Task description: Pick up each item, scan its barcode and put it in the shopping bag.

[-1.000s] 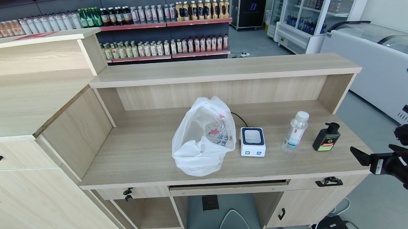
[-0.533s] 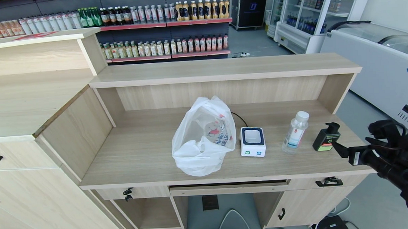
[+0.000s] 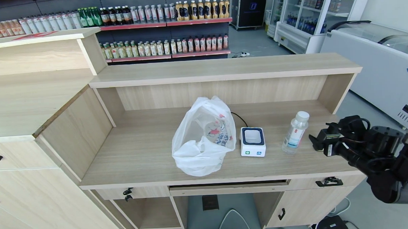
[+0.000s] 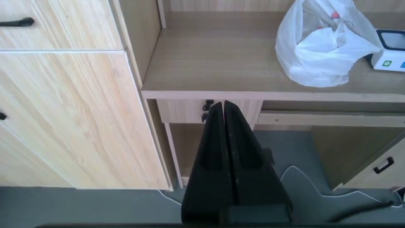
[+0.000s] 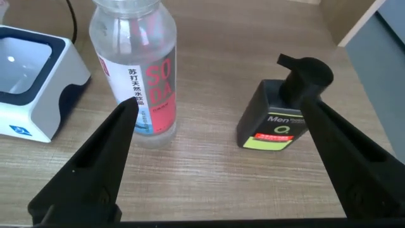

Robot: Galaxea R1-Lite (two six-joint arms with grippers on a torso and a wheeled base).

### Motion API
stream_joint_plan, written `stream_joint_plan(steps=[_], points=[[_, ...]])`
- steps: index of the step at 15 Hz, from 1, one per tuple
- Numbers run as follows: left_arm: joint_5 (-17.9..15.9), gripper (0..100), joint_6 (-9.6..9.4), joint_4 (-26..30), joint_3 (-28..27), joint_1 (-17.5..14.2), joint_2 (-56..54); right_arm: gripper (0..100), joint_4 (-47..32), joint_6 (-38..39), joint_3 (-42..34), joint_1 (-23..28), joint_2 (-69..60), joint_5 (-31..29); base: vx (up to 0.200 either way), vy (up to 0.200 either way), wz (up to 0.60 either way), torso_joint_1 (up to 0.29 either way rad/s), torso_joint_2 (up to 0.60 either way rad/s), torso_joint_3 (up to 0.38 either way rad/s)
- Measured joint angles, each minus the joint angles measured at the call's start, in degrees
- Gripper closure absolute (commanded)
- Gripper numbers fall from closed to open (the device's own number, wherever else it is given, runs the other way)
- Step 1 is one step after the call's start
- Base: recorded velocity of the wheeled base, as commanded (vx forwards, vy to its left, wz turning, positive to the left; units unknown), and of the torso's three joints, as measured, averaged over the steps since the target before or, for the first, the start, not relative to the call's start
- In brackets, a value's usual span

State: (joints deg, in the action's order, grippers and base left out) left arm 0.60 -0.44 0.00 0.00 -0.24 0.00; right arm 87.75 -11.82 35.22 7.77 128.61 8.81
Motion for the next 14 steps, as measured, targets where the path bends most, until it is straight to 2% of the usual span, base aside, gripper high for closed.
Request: stream_joint_plan(steps=[14], points=[[0.0,100,0.0,0.0,0.0,0.0,0.0,0,-5.1,-1.1,15.0,-5.4,10.1,2.7,0.0,0.0,0.0,0.0,0.0,0.0]])
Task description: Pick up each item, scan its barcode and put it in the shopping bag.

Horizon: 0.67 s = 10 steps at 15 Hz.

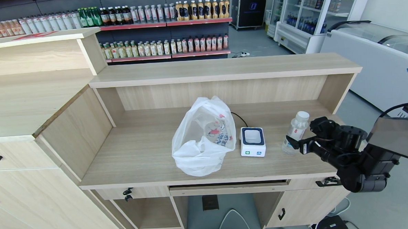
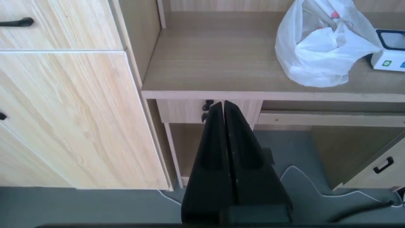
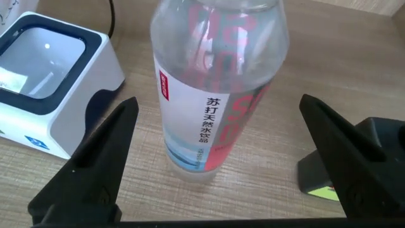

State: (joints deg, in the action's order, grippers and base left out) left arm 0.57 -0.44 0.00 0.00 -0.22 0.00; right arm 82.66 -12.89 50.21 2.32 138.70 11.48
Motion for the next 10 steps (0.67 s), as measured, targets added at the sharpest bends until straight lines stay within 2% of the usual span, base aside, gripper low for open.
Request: stream_joint_plan(steps=[10], points=[[0.0,100,0.0,0.0,0.0,0.0,0.0,0,-2.6,-0.1,7.1,-2.2,4.4,0.0,0.0,0.0,0.0,0.0,0.0,0.0]])
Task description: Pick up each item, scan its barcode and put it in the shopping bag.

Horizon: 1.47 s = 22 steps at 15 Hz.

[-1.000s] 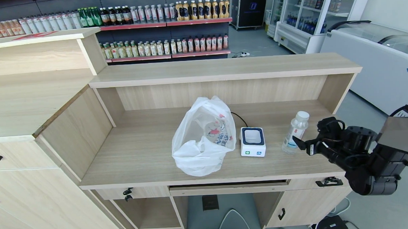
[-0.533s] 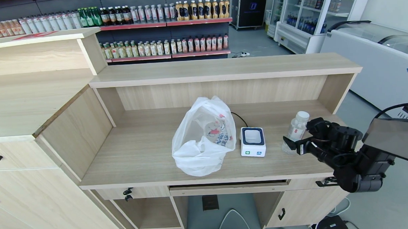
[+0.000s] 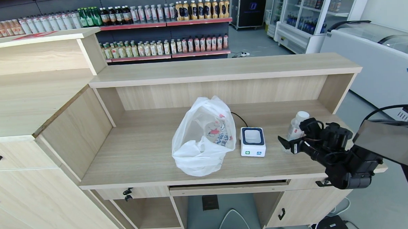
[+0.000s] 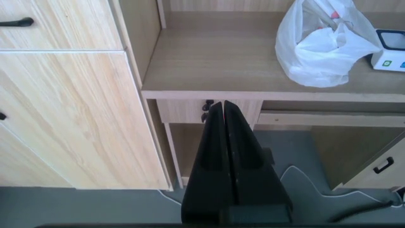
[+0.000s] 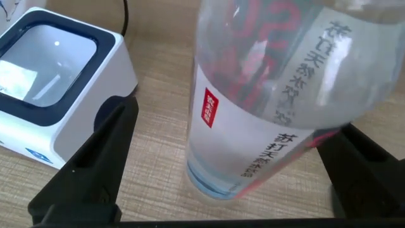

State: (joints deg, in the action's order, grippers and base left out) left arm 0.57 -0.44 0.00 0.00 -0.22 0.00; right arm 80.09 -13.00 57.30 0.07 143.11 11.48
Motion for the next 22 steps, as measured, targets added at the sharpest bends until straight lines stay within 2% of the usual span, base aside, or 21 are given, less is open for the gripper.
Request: stream_joint_plan(steps=[11,12,22], points=[[0.0,100,0.0,0.0,0.0,0.0,0.0,0,0.3,0.0,3.3,-1.5,3.1,1.2,0.0,0.0,0.0,0.0,0.0,0.0],[0.0,100,0.0,0.0,0.0,0.0,0.0,100,0.4,0.0,3.4,-1.4,3.1,2.1,0.0,0.0,0.0,0.0,0.0,0.0],[0.0,100,0.0,0.0,0.0,0.0,0.0,100,0.5,0.1,3.3,0.4,3.0,2.7,0.0,0.0,0.0,0.0,0.0,0.0]])
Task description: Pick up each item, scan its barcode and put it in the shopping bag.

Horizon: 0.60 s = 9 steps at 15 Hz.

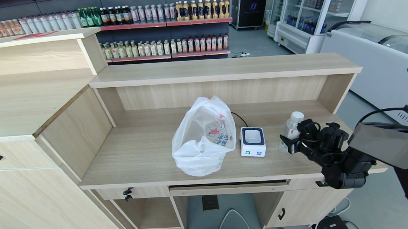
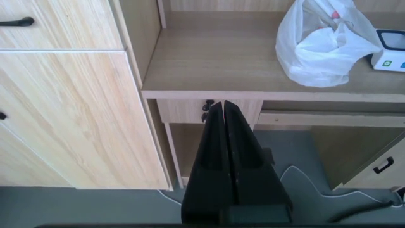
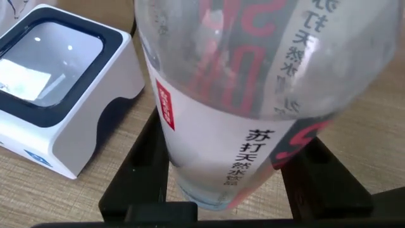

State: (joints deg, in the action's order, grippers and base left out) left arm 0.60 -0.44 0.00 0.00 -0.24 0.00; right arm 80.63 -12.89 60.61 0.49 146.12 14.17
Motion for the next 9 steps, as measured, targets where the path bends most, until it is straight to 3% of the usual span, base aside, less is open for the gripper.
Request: stream_joint_plan(steps=[5,9], points=[[0.0,100,0.0,0.0,0.0,0.0,0.0,100,-1.6,1.2,-0.5,0.2,-1.6,0.0,0.0,0.0,0.0,0.0,0.0,0.0],[0.0,100,0.0,0.0,0.0,0.0,0.0,100,-7.1,6.8,-1.2,0.4,-8.4,0.8,0.0,0.0,0.0,0.0,0.0,0.0]])
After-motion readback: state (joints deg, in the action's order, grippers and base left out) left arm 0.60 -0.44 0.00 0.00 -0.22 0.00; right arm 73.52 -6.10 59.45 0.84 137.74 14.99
